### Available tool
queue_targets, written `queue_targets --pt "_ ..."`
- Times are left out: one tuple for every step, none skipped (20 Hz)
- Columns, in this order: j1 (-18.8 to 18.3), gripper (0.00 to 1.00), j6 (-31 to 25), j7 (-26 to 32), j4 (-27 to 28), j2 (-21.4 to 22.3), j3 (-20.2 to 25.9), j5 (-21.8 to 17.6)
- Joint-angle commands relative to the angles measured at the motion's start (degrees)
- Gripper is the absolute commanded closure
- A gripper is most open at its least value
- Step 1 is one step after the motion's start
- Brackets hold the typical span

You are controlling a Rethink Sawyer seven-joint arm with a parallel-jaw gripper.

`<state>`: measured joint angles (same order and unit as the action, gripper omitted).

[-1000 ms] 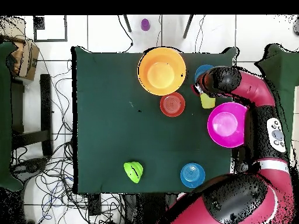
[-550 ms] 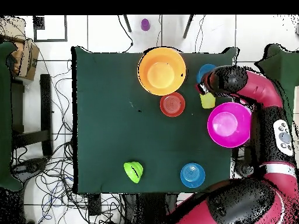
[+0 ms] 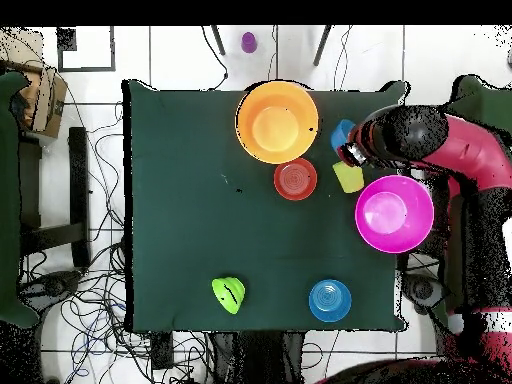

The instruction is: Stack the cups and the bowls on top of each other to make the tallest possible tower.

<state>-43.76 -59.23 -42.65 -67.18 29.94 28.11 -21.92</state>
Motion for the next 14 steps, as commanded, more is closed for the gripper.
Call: queue_targets --pt "3.17 1.0 -8.52 -7.32 -7.0 11.43 -2.5 2.91" --pt "3.53 1.0 -8.81 -7.88 -6.91 11.91 -2.8 3.06" --pt "3.78 1.0 -8.95 -8.21 -6.7 12.1 -2.94 3.21" --pt "4.07 1.0 -9.22 -8.09 -6.47 12.28 -3.04 3.19" --pt "4.31 1.0 -9.34 -7.77 -6.24 12.33 -3.08 3.01" --pt "4.63 1.0 -9.4 -7.79 -6.16 12.5 -3.24 2.91" --pt "5.05 1.0 -9.68 -8.41 -5.86 12.61 -3.57 2.93" --pt "5.8 1.0 -10.09 -10.0 -4.97 12.33 -4.19 2.95" --pt "6.7 1.0 -10.64 -11.97 -3.97 12.15 -4.93 3.03" --pt "7.53 1.0 -10.62 -14.2 -3.36 11.97 -5.69 3.23" --pt "8.41 1.0 -10.27 -16.3 -2.8 11.67 -6.41 3.53" --pt "9.36 1.0 -10.47 -18.33 -1.96 11.18 -7.0 3.94" --pt "10.47 1.0 -10.69 -20.26 -0.92 10.43 -7.71 4.33" --pt "11.48 1.0 -10.51 -22.7 -0.35 10.09 -8.34 4.92"
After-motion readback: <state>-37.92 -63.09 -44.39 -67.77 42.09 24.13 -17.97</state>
